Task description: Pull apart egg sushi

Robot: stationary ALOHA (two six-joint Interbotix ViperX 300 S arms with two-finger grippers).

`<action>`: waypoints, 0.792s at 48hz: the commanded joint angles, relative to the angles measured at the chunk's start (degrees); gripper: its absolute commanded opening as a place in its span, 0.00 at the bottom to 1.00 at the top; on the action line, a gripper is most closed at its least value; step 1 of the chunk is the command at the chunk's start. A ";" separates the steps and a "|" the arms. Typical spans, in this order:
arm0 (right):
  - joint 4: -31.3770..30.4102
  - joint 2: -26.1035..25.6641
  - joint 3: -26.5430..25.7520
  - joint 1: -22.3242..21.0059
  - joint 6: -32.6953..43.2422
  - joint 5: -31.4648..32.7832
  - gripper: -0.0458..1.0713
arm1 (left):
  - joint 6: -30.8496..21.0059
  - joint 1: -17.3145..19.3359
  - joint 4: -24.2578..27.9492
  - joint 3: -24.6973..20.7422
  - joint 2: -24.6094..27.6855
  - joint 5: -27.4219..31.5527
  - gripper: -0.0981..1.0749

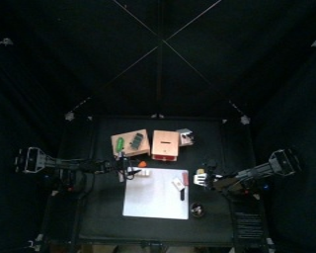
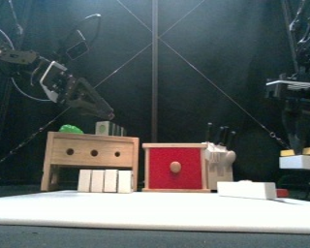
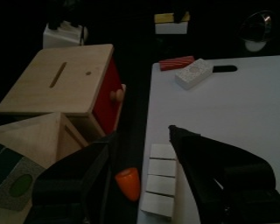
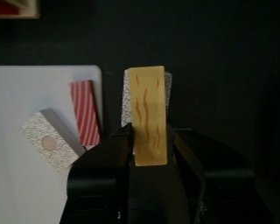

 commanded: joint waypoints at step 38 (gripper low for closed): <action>-60.73 -0.44 -4.13 -1.23 0.70 -20.57 0.42 | -29.27 0.26 22.15 -16.79 21.53 -34.72 0.84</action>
